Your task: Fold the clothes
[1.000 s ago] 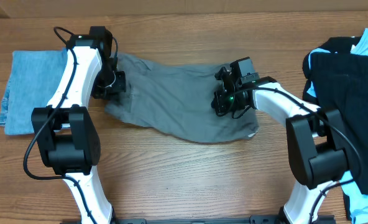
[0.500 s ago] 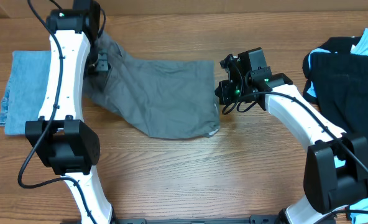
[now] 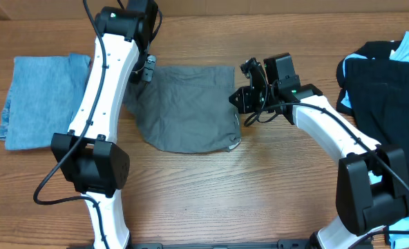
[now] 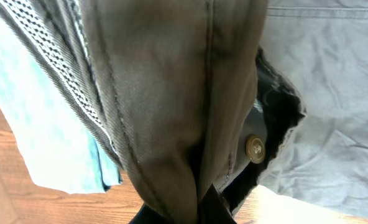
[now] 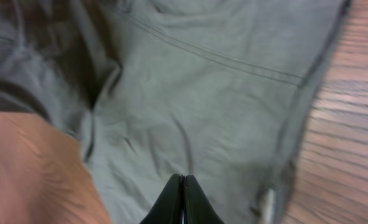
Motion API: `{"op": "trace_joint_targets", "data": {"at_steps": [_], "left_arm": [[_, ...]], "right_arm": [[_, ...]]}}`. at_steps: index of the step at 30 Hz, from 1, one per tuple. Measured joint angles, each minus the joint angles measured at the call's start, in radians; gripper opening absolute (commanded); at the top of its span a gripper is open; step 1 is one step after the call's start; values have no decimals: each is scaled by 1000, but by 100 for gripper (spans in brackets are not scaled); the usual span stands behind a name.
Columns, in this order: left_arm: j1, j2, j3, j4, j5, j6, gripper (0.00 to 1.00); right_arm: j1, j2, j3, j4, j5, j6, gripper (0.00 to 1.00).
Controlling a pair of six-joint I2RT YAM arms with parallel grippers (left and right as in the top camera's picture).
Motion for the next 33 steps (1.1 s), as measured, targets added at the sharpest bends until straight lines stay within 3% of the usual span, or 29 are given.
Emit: {"op": "trace_joint_targets", "data": {"at_steps": [8,15,20,24,29,33], "left_arm": [[133,0,0,-14,129,-35,4],[190,0,-9,26,212,-113,12],[218,0,-148,78,235,-128,4],[225,0,-253,96,238,-128,4],[225,0,-276,91,313,-101,4],[219,0,-276,84,407,-71,5]], "right_arm": [[85,16,0,43,6,64,4],[146,184,-1,129,32,66,4],[143,230,-1,119,91,66,4],[143,232,-1,70,171,67,4],[124,229,11,16,214,66,4],[14,220,16,-43,219,47,4]]}}
